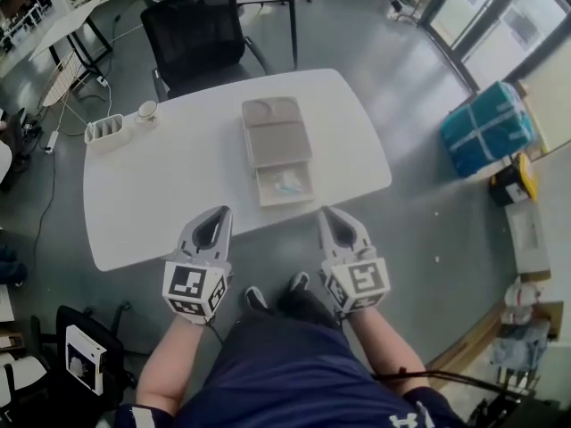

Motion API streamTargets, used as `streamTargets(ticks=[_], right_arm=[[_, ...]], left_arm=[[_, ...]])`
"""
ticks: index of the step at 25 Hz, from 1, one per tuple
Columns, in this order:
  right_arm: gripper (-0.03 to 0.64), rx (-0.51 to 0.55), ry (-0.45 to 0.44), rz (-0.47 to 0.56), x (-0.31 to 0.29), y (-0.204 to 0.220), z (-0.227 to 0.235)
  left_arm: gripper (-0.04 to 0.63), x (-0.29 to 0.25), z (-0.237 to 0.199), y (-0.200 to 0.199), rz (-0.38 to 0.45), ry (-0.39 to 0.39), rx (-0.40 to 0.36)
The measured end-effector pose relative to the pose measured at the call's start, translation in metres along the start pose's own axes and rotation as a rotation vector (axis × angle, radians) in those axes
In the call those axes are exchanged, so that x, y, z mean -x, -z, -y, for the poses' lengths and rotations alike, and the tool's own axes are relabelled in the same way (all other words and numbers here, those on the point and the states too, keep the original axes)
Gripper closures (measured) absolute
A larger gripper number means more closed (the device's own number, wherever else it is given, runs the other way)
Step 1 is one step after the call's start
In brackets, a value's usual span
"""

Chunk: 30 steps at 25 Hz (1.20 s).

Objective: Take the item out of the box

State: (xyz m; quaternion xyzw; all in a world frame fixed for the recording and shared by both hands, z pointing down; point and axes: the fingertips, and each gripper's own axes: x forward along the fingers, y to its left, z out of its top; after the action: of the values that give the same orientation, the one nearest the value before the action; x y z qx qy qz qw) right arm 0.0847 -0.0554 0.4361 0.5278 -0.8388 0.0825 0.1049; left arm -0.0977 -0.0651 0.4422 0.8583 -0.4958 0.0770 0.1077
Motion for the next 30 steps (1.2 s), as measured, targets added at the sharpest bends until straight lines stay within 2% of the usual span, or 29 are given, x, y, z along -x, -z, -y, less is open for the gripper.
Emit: streamTargets(ticks=[5, 11, 14, 20, 21, 22, 25, 30], right_arm=[[0.6, 0.027, -0.023, -0.077, -0.039, 0.018, 0.015], [0.598, -0.007, -0.097, -0.175, -0.099, 0.047, 0.035], [0.598, 0.024, -0.134, -0.21, -0.123, 0.06, 0.044], [0.594, 0.106, -0.259, -0.429, -0.162, 0.124, 0.04], [0.571, 0.124, -0.271, -0.465, -0.168, 0.133, 0.039], [0.508, 0.135, -0.28, -0.5, -0.174, 0.142, 0.037], [0.486, 0.125, -0.272, -0.577, -0.19, 0.158, 0.039], [0.479, 0.096, -0.195, -0.682, -0.211, 0.18, 0.047]], left_arm=[[0.565, -0.029, -0.009, 0.006, -0.029, -0.024, -0.008], [0.565, -0.066, -0.019, 0.023, -0.107, -0.074, -0.008], [0.565, -0.083, -0.019, 0.034, -0.137, -0.096, 0.002], [0.565, -0.104, -0.016, 0.068, -0.227, -0.115, 0.013], [0.565, -0.106, -0.017, 0.075, -0.248, -0.109, 0.021], [0.565, -0.108, -0.019, 0.082, -0.268, -0.102, 0.03], [0.563, -0.113, -0.027, 0.095, -0.31, -0.085, 0.043], [0.561, -0.119, -0.038, 0.102, -0.342, -0.042, 0.035]])
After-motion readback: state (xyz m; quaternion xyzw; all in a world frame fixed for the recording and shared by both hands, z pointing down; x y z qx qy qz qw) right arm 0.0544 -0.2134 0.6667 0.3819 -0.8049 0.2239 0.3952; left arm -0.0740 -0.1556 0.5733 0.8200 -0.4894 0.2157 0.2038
